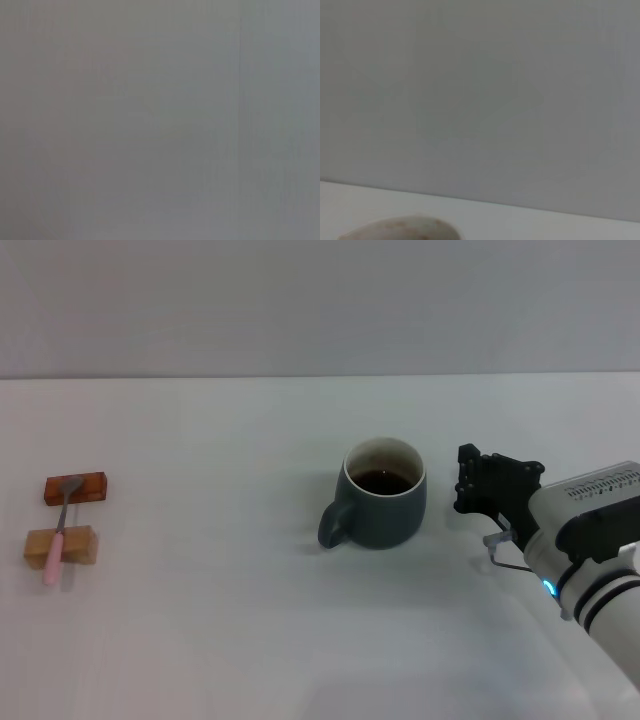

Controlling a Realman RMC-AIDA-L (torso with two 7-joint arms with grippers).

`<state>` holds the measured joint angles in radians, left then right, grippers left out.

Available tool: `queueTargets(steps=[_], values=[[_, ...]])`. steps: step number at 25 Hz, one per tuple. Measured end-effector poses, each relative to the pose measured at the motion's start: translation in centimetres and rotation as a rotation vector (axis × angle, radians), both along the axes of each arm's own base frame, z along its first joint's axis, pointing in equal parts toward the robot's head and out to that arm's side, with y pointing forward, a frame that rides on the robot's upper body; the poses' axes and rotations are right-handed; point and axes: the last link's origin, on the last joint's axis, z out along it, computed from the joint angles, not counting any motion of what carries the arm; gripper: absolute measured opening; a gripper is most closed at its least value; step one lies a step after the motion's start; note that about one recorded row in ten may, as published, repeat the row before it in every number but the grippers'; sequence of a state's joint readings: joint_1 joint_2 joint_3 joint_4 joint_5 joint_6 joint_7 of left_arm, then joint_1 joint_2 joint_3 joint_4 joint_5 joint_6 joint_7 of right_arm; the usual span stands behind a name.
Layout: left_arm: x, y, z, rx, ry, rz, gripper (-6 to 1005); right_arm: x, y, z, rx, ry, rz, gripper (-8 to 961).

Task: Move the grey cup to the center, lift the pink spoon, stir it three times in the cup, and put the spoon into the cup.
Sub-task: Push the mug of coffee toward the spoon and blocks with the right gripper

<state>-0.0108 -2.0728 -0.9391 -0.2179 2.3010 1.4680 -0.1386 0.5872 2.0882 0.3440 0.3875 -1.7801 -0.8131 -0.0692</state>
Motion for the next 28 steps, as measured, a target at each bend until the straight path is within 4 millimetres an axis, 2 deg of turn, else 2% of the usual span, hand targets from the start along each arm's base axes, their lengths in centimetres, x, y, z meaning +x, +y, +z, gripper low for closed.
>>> queueTargets(steps=[12,19,28], values=[[0.1,0.2,0.0,0.002,-0.002,-0.005,847,-2.3,-0.4,-1.5,-0.053,0.041,0.047,-1],[0.1,0.2,0.0,0.003,-0.001,-0.006,847,-4.7,-1.7,-3.6,-0.161,0.04,0.125,0],[0.2,0.3,0.0,0.002,-0.001,-0.008,847,-5.4,-2.3,-4.4,-0.198,0.044,0.137,0]])
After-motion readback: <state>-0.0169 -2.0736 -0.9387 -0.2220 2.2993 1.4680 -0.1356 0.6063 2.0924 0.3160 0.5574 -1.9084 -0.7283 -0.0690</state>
